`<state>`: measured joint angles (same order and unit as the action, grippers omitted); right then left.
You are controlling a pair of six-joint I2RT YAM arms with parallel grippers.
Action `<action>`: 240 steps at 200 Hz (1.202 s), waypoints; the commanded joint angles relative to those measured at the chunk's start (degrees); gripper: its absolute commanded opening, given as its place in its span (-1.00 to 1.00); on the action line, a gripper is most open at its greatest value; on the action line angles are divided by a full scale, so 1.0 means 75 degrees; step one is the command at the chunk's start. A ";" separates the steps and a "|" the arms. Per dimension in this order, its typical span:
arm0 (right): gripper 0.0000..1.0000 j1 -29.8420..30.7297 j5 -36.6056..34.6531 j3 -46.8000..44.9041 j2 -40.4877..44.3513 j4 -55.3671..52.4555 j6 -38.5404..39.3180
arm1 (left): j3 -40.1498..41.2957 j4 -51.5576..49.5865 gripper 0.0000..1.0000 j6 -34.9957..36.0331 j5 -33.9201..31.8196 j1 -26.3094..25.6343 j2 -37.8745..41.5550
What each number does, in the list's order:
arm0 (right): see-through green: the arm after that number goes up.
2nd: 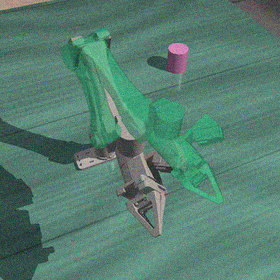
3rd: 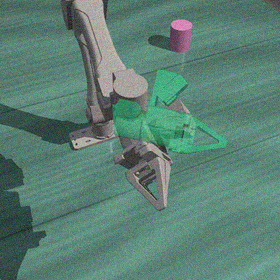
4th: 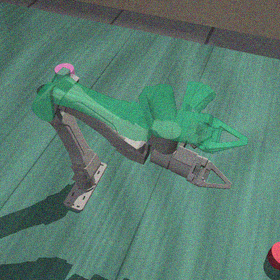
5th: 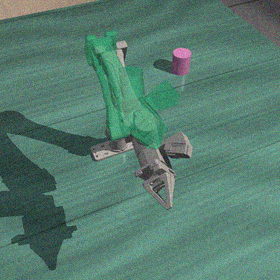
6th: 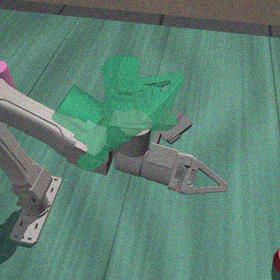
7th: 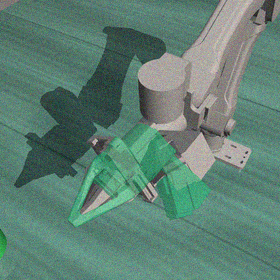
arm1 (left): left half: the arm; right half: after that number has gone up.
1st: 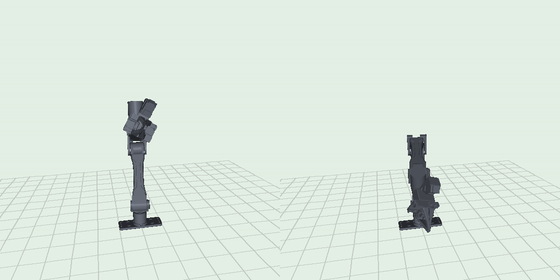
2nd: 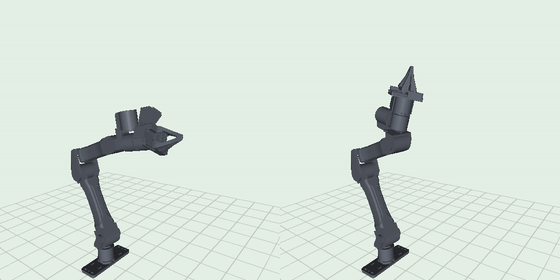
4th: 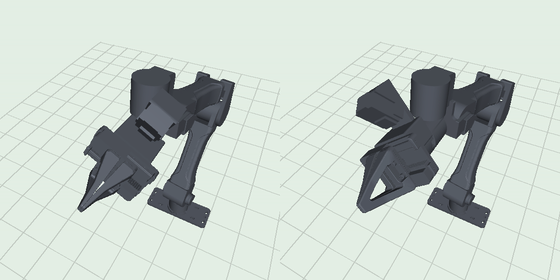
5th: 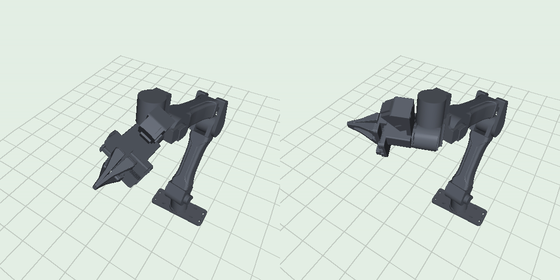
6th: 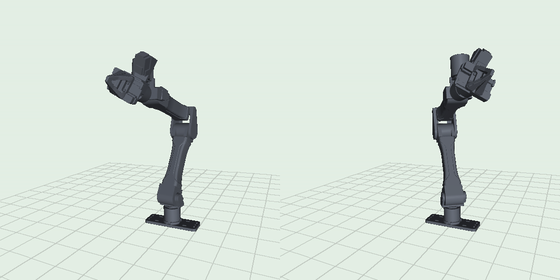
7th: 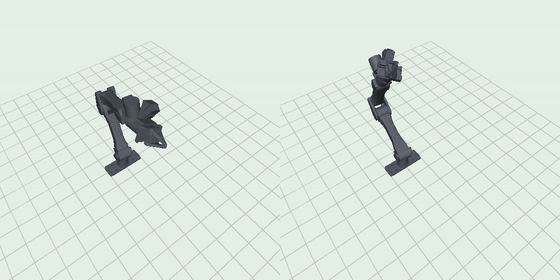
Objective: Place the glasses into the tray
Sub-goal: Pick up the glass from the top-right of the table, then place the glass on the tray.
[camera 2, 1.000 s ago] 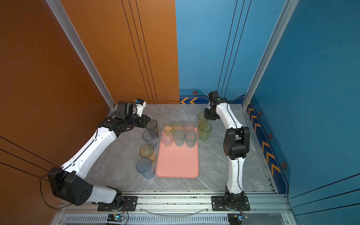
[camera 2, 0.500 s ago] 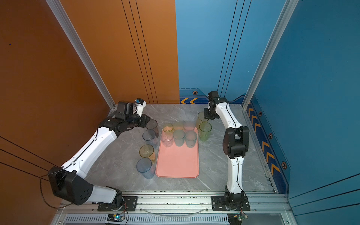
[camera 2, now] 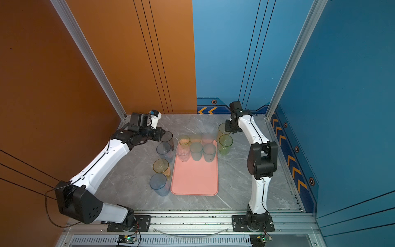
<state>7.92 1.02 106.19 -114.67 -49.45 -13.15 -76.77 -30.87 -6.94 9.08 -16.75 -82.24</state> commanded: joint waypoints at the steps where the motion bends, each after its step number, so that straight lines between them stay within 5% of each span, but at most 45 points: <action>1: -1.00 0.0003 -0.0304 -0.0387 0.1095 0.1015 -0.0219 | 0.0224 0.0005 -0.60 0.0122 -0.0176 0.0113 0.0118; 63: -1.00 0.0205 -0.0127 -0.1535 0.3491 0.1879 -0.0146 | 0.0706 0.0167 -0.60 -0.0043 -0.0090 0.0456 0.0344; 102: -1.00 0.1911 -0.0322 -0.0685 0.3968 0.0050 0.0596 | 0.0756 0.0167 -0.60 -0.0129 -0.0126 0.0657 0.0497; 158: -1.00 0.5120 -0.1475 0.0144 0.3264 -0.1637 0.0784 | 0.0525 0.0075 -0.60 -0.0189 0.0032 0.0706 0.0466; 240: -1.00 0.5951 -0.1485 0.0660 0.1396 -0.1973 0.0657 | 0.0334 -0.0143 -0.59 -0.0146 0.0019 0.0605 0.0570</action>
<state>52.40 -8.88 107.81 -102.17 -62.39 -7.86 -72.66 -30.63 -8.01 8.93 -11.97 -79.55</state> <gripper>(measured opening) 0.049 0.201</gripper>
